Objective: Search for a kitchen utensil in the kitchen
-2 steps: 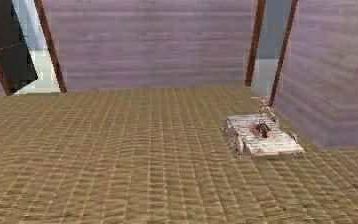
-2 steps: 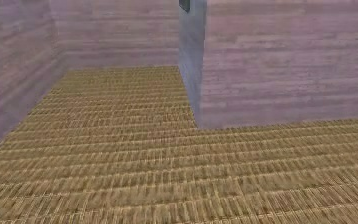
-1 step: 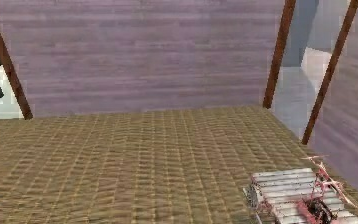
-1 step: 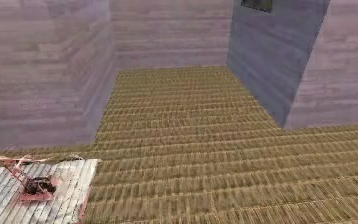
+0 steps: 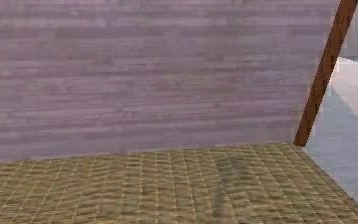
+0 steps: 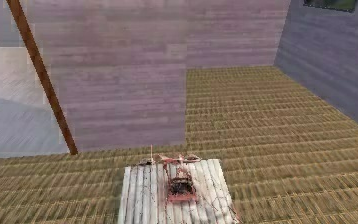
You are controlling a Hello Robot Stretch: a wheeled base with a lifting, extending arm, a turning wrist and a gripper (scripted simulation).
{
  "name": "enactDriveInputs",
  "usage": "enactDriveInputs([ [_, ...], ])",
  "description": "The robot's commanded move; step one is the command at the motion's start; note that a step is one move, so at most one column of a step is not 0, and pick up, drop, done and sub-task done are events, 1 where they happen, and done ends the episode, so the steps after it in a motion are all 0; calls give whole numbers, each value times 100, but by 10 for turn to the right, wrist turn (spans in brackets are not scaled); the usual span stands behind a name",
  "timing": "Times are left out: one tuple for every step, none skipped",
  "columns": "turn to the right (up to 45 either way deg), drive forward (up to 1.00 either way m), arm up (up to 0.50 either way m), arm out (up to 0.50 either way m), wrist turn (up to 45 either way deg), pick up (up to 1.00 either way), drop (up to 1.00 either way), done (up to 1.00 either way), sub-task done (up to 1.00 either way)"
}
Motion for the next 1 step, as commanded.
enactDriveInputs([
  [0,40,0,0,0,0,0,0,0],
])
